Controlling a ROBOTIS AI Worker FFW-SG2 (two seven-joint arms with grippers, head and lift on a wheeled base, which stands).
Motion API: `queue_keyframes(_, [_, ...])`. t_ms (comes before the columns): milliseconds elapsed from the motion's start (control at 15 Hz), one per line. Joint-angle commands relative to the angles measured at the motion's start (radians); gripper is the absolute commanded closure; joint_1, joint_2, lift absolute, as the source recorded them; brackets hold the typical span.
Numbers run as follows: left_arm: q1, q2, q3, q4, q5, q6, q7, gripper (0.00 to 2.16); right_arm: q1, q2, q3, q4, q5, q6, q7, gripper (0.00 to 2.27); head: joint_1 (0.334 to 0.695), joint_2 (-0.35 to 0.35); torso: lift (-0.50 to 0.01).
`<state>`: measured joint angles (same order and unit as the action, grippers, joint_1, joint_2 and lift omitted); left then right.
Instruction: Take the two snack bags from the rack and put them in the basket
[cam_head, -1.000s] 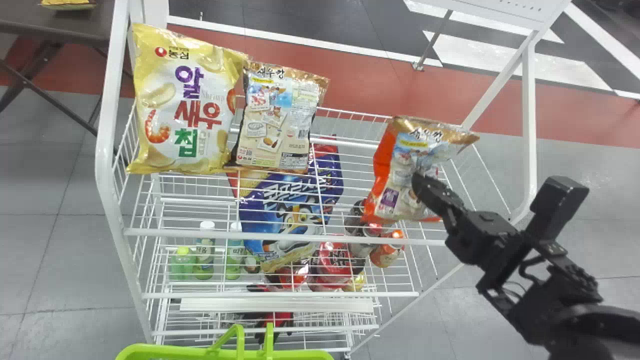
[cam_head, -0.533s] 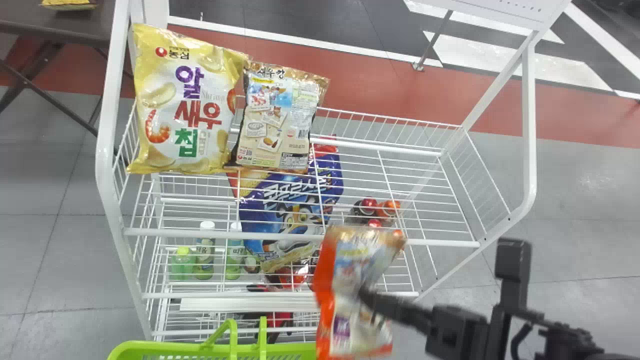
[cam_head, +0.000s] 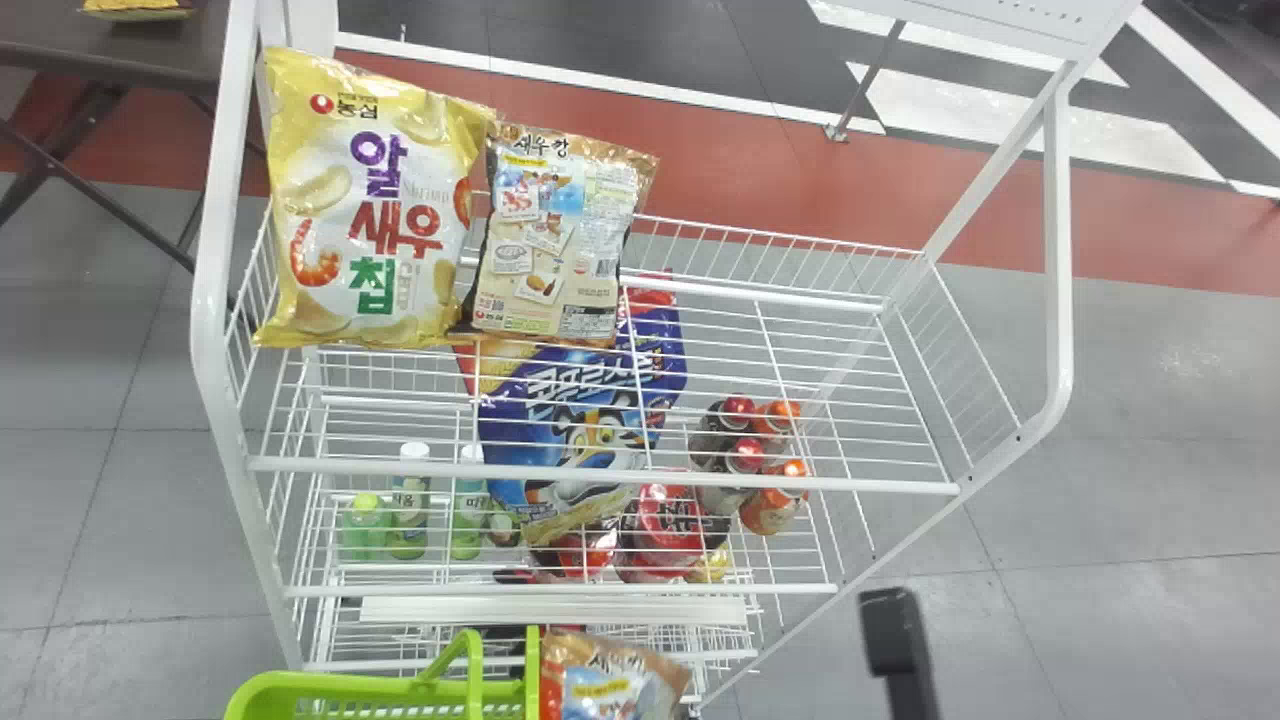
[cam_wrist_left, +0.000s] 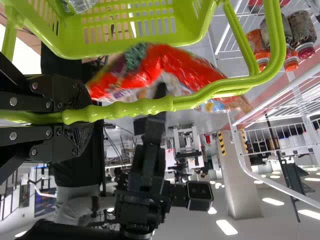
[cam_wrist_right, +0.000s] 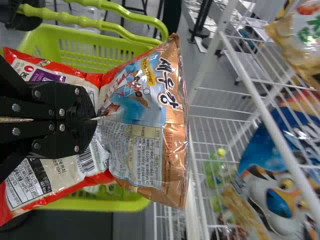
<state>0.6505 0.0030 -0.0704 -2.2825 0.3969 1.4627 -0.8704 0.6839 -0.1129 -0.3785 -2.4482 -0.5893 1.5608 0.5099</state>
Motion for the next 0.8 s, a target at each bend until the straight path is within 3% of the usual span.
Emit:
queue_keyframes(0, [0.0,-0.006,-0.008,-0.002,0.0,0.0,0.002,1.52,0.008,-0.004,0.113,0.052,0.043,0.011,-0.008,2.24,0.695,-0.35,-0.01])
queue_keyframes(267, [0.008,-0.006,-0.012,-0.011,-0.001,0.003,0.005,1.52,0.002,-0.019,0.254,0.161,0.154,-0.11,-0.07,2.24,0.695,-0.35,-0.01])
queue_keyframes(333, [0.009,-0.006,-0.012,-0.014,-0.001,0.003,0.005,1.52,-0.006,-0.024,0.267,0.184,0.178,-0.144,-0.076,2.09,0.695,-0.35,-0.01])
queue_keyframes(400, [0.011,-0.006,-0.014,-0.014,-0.001,0.003,0.007,1.52,-0.014,-0.027,0.265,0.213,0.184,-0.196,-0.076,1.62,0.695,-0.35,-0.01])
queue_keyframes(467, [0.012,-0.006,-0.017,-0.014,-0.001,0.003,0.007,1.52,-0.011,-0.034,0.257,0.235,0.183,-0.273,-0.073,0.64,0.695,-0.35,-0.01])
queue_keyframes(533, [0.014,-0.006,-0.019,-0.014,-0.001,0.003,0.007,1.52,-0.006,-0.034,0.24,0.239,0.181,-0.3,-0.063,0.0,0.695,-0.35,-0.01])
queue_keyframes(733, [0.02,-0.006,-0.02,-0.015,-0.001,0.003,0.005,1.52,0.017,-0.034,0.17,0.219,0.172,-0.319,-0.04,0.04,0.695,-0.35,-0.01])
